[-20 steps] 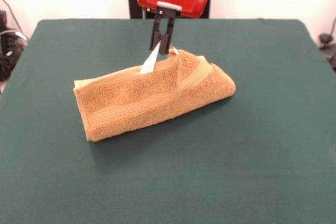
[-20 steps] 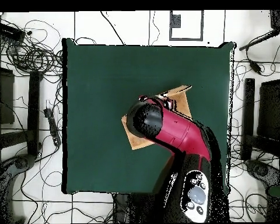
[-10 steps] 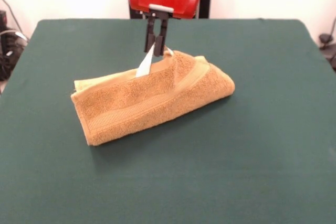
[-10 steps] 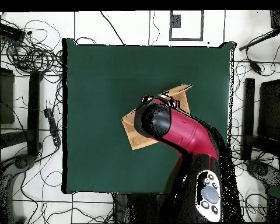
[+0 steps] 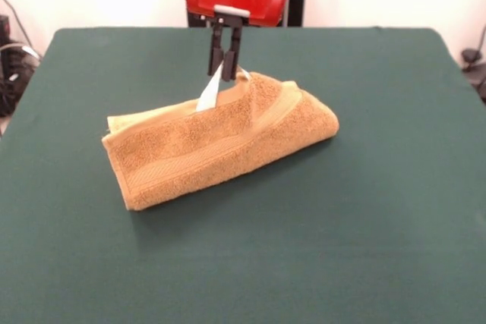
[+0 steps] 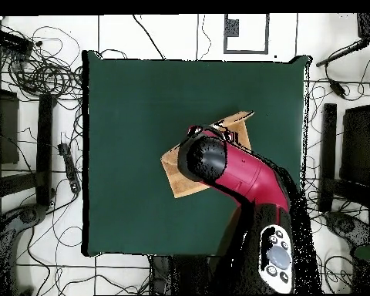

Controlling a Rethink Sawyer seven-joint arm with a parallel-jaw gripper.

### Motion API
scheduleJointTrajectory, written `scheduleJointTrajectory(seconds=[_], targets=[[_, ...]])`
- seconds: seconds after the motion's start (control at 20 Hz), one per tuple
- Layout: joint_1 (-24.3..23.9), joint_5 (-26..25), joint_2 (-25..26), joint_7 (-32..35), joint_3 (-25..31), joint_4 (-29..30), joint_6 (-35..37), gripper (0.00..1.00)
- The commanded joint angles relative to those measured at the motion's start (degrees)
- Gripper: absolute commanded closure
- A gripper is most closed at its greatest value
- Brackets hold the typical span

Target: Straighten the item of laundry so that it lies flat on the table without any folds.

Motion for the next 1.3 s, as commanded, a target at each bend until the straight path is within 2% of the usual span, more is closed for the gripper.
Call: scheduleJointTrajectory(seconds=[0.05, 0.65, 1.0, 1.3], targets=[[2.38, -0.71, 2.75, 10.08, 5.83, 1.66, 1.10, 1.00], [4.21, -0.54, 5.43, 11.60, 3.97, -0.67, -0.12, 1.00], [4.08, -1.55, 6.83, 10.10, 6.29, -1.00, -6.52, 1.00], [5.90, 0.51, 8.23, 12.19, 4.84, -3.17, -5.24, 1.00]])
